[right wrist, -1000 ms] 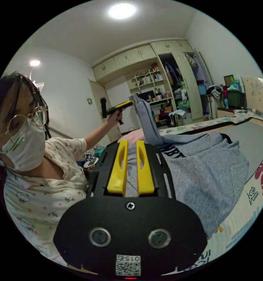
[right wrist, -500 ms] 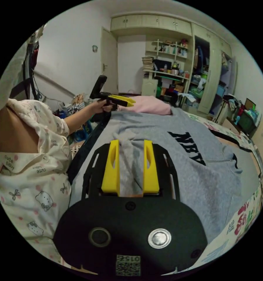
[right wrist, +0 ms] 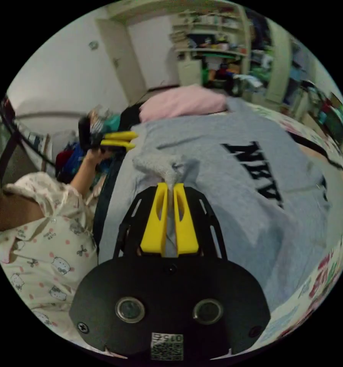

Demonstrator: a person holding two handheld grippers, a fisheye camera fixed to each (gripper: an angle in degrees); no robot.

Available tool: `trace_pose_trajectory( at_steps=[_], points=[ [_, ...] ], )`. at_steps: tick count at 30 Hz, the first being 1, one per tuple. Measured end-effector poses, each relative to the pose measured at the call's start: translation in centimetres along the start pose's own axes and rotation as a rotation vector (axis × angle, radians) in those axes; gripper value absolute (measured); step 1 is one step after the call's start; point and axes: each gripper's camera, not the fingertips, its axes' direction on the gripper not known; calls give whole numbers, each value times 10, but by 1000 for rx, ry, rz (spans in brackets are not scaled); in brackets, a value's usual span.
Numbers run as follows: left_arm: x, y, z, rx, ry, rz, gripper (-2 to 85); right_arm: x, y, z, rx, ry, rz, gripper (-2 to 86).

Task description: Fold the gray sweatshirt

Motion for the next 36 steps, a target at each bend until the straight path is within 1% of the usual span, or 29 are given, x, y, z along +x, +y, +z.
trace_pose_trajectory(
  at_steps=[2, 3, 4, 5, 6, 7, 8, 10, 12, 14, 15, 17, 18, 19, 20, 21, 22, 23, 24, 25, 26, 28, 29, 31, 33, 35, 36],
  points=[
    [8, 7, 4, 22, -7, -4, 121, 52, 55, -83, 226, 156, 243, 18],
    [13, 11, 6, 32, -7, -5, 121, 65, 76, -108, 286, 227, 319, 17],
    [14, 12, 8, 33, -4, -7, 121, 85, 120, -156, 388, 406, 474, 19],
    [18, 13, 11, 31, 3, -8, 121, 99, 170, -203, 489, 631, 660, 25],
    [21, 13, 14, 26, 7, -7, 123, 102, 196, -224, 536, 762, 759, 29],
    [24, 13, 15, 22, 6, -8, 125, 99, 243, -257, 584, 1051, 937, 51],
    [29, 12, 18, 16, -2, -13, 132, 85, 279, -277, 569, 1292, 1108, 86],
    [37, 12, 17, 13, -46, -36, 149, 50, 316, -288, 578, 1379, 1184, 125],
    [45, 13, 7, 52, -113, -70, 166, 6, 337, -273, 629, 1287, 1048, 124],
    [42, 14, -1, 94, -143, -131, 169, -36, 340, -234, 665, 1082, 794, 103],
    [37, 15, -3, 100, -146, -193, 170, -42, 337, -223, 660, 1026, 731, 98],
    [29, 14, 1, 84, -132, -265, 169, -57, 322, -175, 632, 805, 465, 88],
    [25, 13, 7, 56, -123, -303, 170, -58, 316, -164, 627, 738, 394, 88],
    [24, 13, 11, 41, -116, -321, 170, -57, 303, -144, 592, 567, 238, 88],
    [23, 12, 19, 23, -92, -347, 169, -55, 285, -126, 502, 364, 93, 92],
    [23, 13, 25, 24, -56, -369, 167, -55, 276, -117, 447, 260, 29, 94],
    [23, 13, 29, 22, -36, -378, 166, -57, 261, -98, 336, 75, -74, 111],
    [25, 11, 37, 7, -18, -389, 162, -65, 252, -78, 233, -51, -173, 123],
    [27, 10, 43, -5, -28, -397, 154, -71, 251, -67, 192, -85, -229, 128],
    [30, 9, 46, -8, -38, -397, 147, -86, 252, -47, 114, -93, -342, 134],
    [35, 9, 50, -9, -57, -390, 133, -101, 254, -28, 41, -39, -434, 138],
    [42, 9, 54, -15, -75, -379, 112, -112, 255, -7, -43, 13, -497, 139],
    [47, 11, 54, -13, -96, -374, 97, -112, 253, 4, -114, -5, -500, 137],
    [53, 12, 53, -17, -99, -351, 73, -103, 248, 13, -173, -44, -460, 132],
    [57, 15, 46, -6, -100, -340, 21, -91, 247, 6, -155, -77, -432, 109],
    [61, 17, 35, 17, -126, -338, 15, -76, 244, -12, -125, -85, -384, 42],
    [67, 16, 27, 35, -150, -323, 12, -74, 244, -16, -114, -95, -387, 40]
  ],
)
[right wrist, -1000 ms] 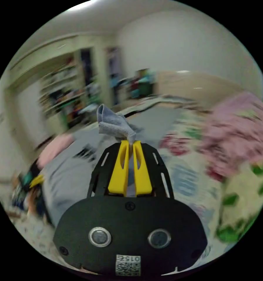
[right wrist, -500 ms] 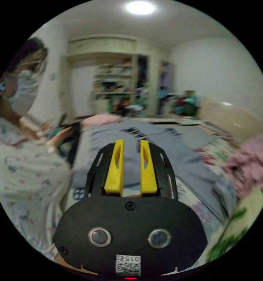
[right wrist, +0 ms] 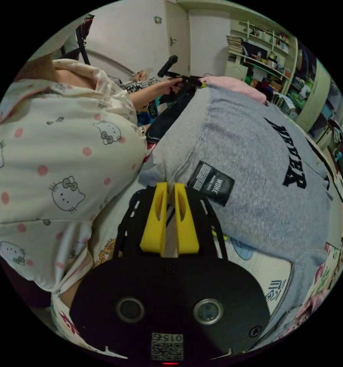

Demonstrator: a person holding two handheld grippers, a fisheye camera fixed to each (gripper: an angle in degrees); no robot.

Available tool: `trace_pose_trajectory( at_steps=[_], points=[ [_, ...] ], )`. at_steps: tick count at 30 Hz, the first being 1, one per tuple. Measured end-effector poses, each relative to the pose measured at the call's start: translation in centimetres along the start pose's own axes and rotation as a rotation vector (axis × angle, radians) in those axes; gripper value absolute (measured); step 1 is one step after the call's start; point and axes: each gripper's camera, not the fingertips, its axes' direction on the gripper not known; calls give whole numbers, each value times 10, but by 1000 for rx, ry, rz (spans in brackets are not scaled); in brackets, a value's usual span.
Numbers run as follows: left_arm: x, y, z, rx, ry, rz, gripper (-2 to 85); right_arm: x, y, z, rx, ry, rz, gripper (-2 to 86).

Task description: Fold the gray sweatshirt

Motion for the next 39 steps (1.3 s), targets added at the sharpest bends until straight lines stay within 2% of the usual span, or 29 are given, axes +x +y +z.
trace_pose_trajectory(
  at_steps=[4, 8, 12, 17, 23, 31, 34, 36, 39],
  points=[
    [14, 1, -17, 24, -99, 27, 9, 13, 5, -14, -25, -69, -22, 33],
    [25, 18, 5, -42, -224, 82, 9, 53, 12, -27, 3, -189, 52, 37],
    [9, 43, -10, 83, -184, -23, 11, 65, 10, -46, 3, -178, 32, 48],
    [4, 57, -22, 174, -216, -54, 11, 99, 9, -81, 27, -199, 54, 53],
    [-32, 52, -42, 221, -165, -100, 21, 186, 16, -111, 72, -516, 243, 50],
    [-91, -11, -109, 112, -145, -33, 77, 230, 8, -165, 84, -561, 265, 50],
    [-97, -41, -173, 266, -171, -8, 102, 250, 7, -183, 96, -613, 293, 50],
    [-81, -76, -213, 383, -132, 101, 94, 260, 7, -193, 107, -643, 311, 50],
    [-41, -132, -236, 442, -152, 296, 86, 273, 5, -212, 120, -667, 322, 50]
  ],
)
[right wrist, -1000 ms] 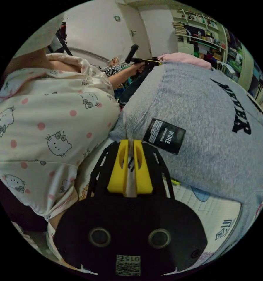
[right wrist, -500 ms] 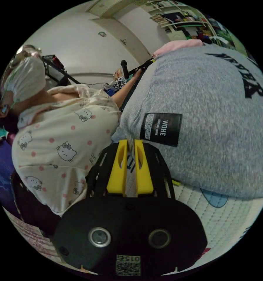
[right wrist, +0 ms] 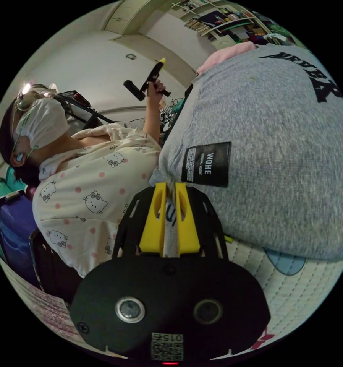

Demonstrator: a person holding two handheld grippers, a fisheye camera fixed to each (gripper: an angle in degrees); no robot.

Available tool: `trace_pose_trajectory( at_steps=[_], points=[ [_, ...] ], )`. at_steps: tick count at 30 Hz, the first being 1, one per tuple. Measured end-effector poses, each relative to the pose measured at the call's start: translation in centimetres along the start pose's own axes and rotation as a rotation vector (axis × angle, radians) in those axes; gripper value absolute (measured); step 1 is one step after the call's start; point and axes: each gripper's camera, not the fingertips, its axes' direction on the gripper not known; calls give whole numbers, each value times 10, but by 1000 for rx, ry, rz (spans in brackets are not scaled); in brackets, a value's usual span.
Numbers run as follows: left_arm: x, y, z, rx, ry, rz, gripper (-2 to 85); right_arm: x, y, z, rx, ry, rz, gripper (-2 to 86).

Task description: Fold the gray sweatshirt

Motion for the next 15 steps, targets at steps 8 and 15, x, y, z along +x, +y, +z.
trace_pose_trajectory(
  at_steps=[8, 15],
  points=[
    [57, -171, 99, 120, 403, 308, 79, -15, -16, -52, 23, -60, 12, 47],
    [155, -271, 238, -98, 740, 532, 76, -33, -26, -82, 28, -73, 17, 47]
  ],
)
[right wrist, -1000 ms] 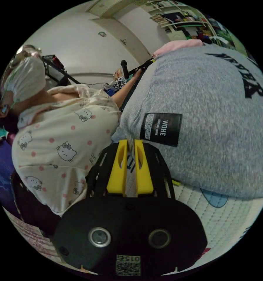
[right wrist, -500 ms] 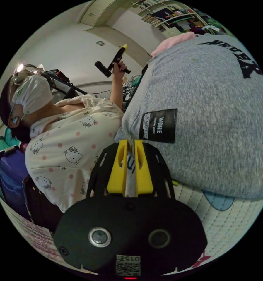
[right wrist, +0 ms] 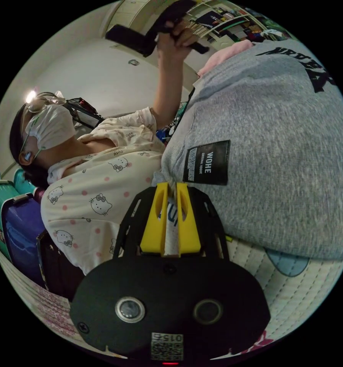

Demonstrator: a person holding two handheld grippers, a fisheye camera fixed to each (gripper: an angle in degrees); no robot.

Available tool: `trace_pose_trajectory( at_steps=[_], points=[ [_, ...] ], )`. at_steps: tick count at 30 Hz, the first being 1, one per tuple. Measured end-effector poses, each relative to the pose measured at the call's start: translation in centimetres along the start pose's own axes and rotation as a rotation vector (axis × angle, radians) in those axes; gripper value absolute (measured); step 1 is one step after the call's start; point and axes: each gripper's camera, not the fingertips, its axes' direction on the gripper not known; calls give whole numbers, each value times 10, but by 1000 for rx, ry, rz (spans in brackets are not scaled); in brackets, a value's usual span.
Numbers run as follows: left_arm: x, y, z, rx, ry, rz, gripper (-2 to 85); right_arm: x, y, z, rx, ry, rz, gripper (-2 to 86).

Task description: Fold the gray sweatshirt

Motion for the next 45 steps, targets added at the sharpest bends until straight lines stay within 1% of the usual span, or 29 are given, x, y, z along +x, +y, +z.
trace_pose_trajectory(
  at_steps=[2, 5, 8, 13, 18, 29, 36, 45],
  points=[
    [-17, -12, 34, -84, 86, -3, 79, -8, -3, -8, 2, -5, 3, 47],
    [-57, -13, 72, -204, 276, -98, 87, -17, -7, -17, 4, -7, 6, 47],
    [-92, -12, 78, -311, 340, -123, 93, -26, -9, -25, 5, -15, 12, 47],
    [-144, -31, 46, -351, 317, -143, 94, -42, -12, -35, 8, -24, 18, 47],
    [-180, -54, 23, -460, 317, -86, 91, -58, -13, -41, 10, -26, 21, 46],
    [-244, -83, -53, -452, 315, -54, 78, -94, -8, -49, 12, -30, 26, 46],
    [-282, -92, -97, -441, 319, -89, 80, -113, 0, -48, 13, -31, 28, 46],
    [-304, -99, -135, -466, 318, -88, 82, -132, 14, -44, 14, -42, 33, 46]
  ],
)
